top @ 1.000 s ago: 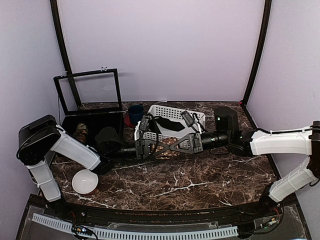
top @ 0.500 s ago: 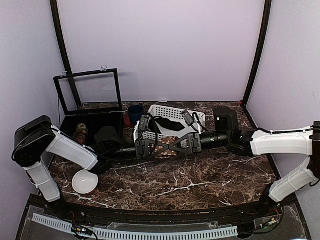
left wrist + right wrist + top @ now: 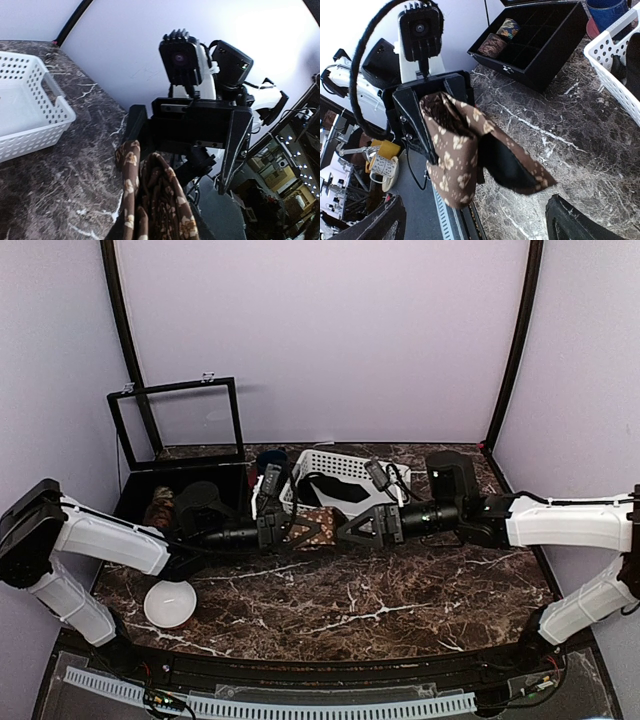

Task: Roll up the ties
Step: Pass from the right arm to the left, then place the tie in the storage box.

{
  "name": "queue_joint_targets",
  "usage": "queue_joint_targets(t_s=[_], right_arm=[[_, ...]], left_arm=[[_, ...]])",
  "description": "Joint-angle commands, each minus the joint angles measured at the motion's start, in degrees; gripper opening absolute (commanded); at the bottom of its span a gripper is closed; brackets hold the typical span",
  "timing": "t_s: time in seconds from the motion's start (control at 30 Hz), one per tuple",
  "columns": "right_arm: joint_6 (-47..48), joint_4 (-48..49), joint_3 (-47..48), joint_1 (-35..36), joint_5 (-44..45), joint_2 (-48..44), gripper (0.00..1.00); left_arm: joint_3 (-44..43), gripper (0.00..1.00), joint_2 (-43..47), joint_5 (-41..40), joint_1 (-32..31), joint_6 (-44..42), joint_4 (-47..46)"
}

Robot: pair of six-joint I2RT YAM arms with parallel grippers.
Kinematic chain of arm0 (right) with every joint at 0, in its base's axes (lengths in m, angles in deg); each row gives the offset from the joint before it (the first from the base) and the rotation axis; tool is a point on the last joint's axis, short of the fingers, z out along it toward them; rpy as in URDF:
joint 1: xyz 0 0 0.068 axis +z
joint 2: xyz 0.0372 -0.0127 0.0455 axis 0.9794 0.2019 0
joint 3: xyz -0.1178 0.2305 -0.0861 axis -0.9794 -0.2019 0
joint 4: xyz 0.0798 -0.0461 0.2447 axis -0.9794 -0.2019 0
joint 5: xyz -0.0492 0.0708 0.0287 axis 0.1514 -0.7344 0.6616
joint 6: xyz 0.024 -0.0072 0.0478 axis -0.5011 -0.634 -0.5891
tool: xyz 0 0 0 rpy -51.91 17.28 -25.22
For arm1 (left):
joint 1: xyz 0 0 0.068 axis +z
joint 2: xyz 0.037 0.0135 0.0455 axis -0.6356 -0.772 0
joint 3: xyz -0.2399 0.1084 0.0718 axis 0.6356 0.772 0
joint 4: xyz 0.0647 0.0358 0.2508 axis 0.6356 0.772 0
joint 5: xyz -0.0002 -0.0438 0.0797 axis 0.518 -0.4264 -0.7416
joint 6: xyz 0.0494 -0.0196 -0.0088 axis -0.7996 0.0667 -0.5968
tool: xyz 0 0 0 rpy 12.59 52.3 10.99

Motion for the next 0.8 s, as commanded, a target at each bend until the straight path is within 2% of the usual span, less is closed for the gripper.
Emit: queue_joint_targets(t_s=[0.0,0.23,0.37,0.5,0.77], right_arm=[[2.8,-4.17,2.01,-0.75,3.68,-2.11,0.97],[5.08,-8.85,2.07,-1.88,7.48,-2.63,0.97],[5.5,-9.04,1.15,-2.08,8.07,-3.15,0.97],[5.69,-8.61,0.48,-2.18,7.54,-3.5,0.97],[5.37,-7.71,-1.3,-2.29,7.1,-4.52,0.97]], left_arm=[[-0.02,0.0,9.1,-4.27,2.38,-7.4,19.38],[-7.88,0.0,20.81,-13.88,11.66,-14.14,57.62],[-13.54,0.0,23.7,-15.49,19.98,-16.19,72.94],[-16.83,0.0,21.9,-11.65,28.78,-18.75,79.5],[-25.91,0.0,9.01,-13.05,38.09,-25.63,86.93]])
